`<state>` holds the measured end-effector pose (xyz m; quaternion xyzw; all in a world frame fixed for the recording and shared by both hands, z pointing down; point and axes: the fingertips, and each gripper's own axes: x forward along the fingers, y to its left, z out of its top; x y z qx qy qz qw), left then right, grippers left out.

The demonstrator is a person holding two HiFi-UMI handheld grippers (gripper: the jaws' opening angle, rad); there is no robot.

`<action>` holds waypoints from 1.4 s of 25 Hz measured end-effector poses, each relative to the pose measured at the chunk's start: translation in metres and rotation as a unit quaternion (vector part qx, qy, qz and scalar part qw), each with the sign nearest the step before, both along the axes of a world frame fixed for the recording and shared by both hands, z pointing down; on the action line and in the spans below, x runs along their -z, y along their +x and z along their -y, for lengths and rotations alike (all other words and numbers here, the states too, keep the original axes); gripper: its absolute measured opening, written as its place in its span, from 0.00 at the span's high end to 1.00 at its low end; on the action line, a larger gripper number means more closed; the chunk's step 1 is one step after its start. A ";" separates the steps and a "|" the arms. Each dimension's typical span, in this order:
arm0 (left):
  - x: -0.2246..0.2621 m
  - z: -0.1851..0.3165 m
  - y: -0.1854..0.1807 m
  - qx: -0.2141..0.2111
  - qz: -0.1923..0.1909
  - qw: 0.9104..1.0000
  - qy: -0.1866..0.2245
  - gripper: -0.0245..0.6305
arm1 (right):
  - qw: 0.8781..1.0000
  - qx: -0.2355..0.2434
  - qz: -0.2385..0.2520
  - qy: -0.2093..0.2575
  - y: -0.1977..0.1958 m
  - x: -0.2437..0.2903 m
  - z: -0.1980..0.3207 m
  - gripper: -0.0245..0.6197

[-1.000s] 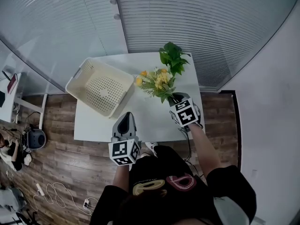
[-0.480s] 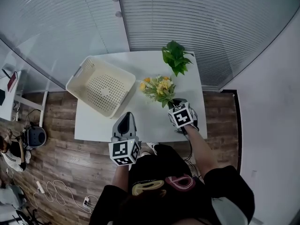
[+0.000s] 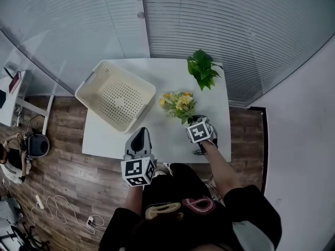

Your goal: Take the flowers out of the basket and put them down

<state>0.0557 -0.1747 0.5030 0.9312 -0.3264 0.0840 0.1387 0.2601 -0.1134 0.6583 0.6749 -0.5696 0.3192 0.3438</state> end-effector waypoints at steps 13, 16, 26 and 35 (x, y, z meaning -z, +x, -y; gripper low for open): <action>-0.004 0.013 -0.014 0.035 0.005 0.999 -0.008 0.94 | 1.000 0.008 0.009 -0.013 0.000 -0.026 0.008 0.89; -0.005 0.014 -0.017 0.042 0.004 0.999 -0.011 0.94 | 1.000 0.006 0.017 -0.021 -0.002 -0.029 0.005 0.86; -0.009 0.011 -0.028 0.053 0.006 0.998 -0.018 0.94 | 0.993 0.015 0.111 -0.025 -0.027 -0.037 -0.005 0.61; -0.007 0.003 -0.031 0.051 -0.001 0.999 -0.015 0.94 | 0.989 -0.002 0.144 0.026 -0.036 -0.016 -0.007 0.49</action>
